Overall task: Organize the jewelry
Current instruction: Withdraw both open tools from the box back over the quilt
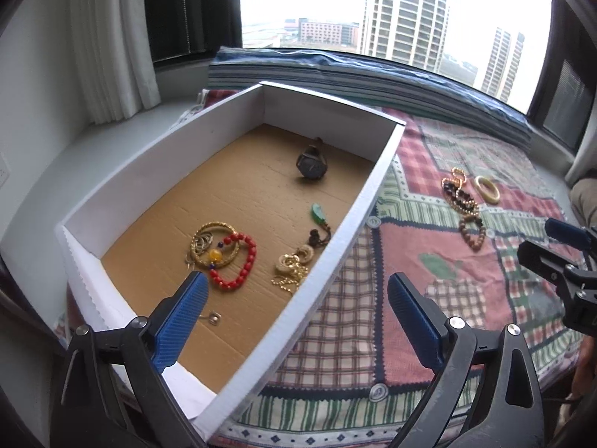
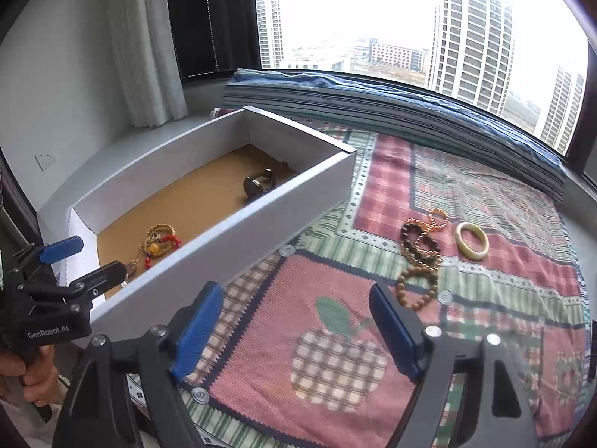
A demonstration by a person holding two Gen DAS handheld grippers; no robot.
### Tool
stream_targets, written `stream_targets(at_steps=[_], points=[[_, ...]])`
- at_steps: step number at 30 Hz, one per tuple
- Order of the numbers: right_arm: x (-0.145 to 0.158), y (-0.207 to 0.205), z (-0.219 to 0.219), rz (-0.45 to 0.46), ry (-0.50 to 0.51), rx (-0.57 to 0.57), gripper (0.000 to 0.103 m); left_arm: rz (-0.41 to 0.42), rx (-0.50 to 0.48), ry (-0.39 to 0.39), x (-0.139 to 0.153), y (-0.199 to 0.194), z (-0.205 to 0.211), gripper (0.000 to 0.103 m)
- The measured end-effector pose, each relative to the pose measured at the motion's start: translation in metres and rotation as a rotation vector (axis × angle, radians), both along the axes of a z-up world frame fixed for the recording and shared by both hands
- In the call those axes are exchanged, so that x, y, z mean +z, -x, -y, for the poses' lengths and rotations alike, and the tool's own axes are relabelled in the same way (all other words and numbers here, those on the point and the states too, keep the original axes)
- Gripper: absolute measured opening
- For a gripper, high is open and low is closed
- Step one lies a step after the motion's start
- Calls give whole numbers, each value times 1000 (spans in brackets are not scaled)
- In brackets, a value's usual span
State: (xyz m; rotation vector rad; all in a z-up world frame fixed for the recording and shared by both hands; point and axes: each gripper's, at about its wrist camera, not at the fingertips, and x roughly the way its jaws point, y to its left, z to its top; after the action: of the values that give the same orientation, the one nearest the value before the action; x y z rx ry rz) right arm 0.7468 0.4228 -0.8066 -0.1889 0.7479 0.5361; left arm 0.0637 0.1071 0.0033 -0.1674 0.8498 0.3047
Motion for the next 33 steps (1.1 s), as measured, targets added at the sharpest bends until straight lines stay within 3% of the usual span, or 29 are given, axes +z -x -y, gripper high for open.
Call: stream_targets(at_steps=[7, 17, 33], points=[[-21, 27, 47, 16, 25, -87, 83, -26, -45, 8, -16, 12, 30, 98], [-84, 48, 106, -132, 31, -235, 83, -123, -158, 31, -59, 11, 76, 98], [-119, 37, 123, -240, -17, -236, 83, -198, -217, -3, -81, -15, 111, 98]])
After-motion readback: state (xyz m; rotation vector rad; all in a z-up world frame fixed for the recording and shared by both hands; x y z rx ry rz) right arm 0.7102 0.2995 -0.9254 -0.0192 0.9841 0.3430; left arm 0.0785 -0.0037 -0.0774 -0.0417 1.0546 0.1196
